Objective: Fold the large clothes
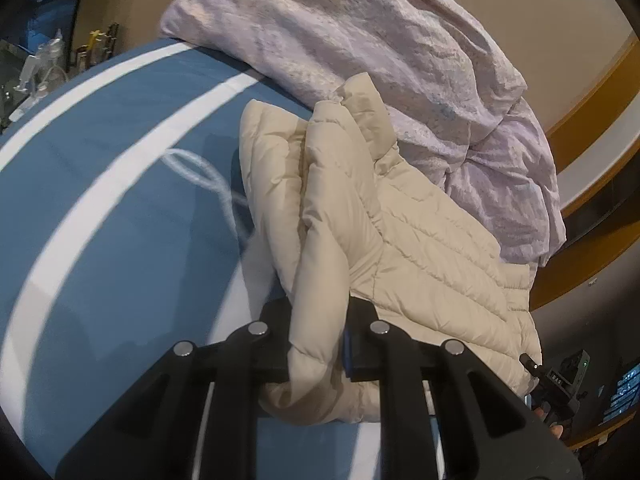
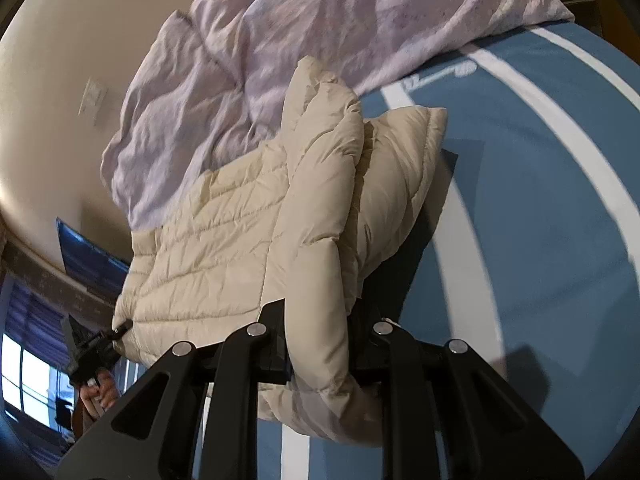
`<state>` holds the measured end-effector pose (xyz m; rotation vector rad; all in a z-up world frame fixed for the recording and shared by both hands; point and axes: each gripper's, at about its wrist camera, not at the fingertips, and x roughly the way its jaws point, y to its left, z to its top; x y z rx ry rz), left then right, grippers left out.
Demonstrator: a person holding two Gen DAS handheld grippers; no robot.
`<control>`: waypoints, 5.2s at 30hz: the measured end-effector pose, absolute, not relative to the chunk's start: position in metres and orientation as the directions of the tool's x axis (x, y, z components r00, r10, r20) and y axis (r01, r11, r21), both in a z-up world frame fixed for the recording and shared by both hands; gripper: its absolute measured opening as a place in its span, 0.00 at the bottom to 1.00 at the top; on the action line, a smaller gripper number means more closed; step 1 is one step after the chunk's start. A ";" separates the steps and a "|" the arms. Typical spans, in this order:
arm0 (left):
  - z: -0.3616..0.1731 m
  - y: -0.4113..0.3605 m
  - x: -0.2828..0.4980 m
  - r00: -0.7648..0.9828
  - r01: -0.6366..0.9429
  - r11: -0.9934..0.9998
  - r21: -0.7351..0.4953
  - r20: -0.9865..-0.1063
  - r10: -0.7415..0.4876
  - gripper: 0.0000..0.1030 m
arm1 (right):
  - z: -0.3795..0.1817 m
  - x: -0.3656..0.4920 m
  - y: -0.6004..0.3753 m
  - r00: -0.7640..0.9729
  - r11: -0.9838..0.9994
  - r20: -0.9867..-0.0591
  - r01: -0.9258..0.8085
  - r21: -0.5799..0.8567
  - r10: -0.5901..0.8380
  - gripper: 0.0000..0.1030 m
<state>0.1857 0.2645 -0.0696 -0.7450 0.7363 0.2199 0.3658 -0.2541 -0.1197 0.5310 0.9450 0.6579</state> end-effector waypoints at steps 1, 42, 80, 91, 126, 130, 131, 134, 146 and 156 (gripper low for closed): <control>-0.069 0.266 0.175 0.732 -0.429 0.727 -0.536 -0.678 -0.068 0.16 | -0.121 0.359 -0.252 0.418 0.686 -0.558 -0.279 0.672 0.717 0.18; -0.100 0.263 0.126 0.693 -0.508 0.672 -0.539 -0.719 -0.053 0.73 | -0.052 0.273 -0.149 0.757 0.908 -0.503 -0.364 0.205 0.417 0.53; 0.013 0.190 0.158 0.846 -0.242 0.680 -0.692 -0.493 -0.201 0.14 | -0.130 0.278 -0.180 0.638 0.889 -0.623 -0.373 0.264 0.453 0.51; 0.057 0.061 0.213 0.806 -0.017 0.731 -0.682 -0.442 -0.394 0.14 | -0.134 0.283 -0.185 0.625 0.878 -0.619 -0.383 0.288 0.476 0.51; -0.052 -0.098 0.331 0.563 -0.050 0.776 -0.628 -0.660 -0.498 0.16 | -0.138 0.287 -0.213 0.603 0.835 -0.577 -0.411 0.367 0.551 0.51; -0.053 -0.103 0.328 0.556 -0.052 0.783 -0.620 -0.669 -0.493 0.19 | -0.138 0.288 -0.216 0.604 0.834 -0.576 -0.409 0.369 0.551 0.51; -0.052 -0.105 0.328 0.554 -0.052 0.784 -0.619 -0.671 -0.493 0.20 | -0.138 0.288 -0.215 0.604 0.835 -0.577 -0.408 0.369 0.550 0.51; -0.046 -0.110 0.327 0.550 -0.047 0.785 -0.618 -0.672 -0.496 0.24 | -0.138 0.287 -0.217 0.606 0.837 -0.577 -0.404 0.369 0.547 0.51; -0.022 -0.097 0.302 0.560 -0.002 0.781 -0.625 -0.647 -0.517 0.48 | -0.136 0.271 -0.226 0.611 0.842 -0.580 -0.384 0.378 0.539 0.51; 0.009 -0.053 0.259 0.655 -0.016 0.816 -0.577 -0.623 -0.427 0.53 | -0.137 0.263 -0.233 0.618 0.847 -0.580 -0.368 0.383 0.531 0.51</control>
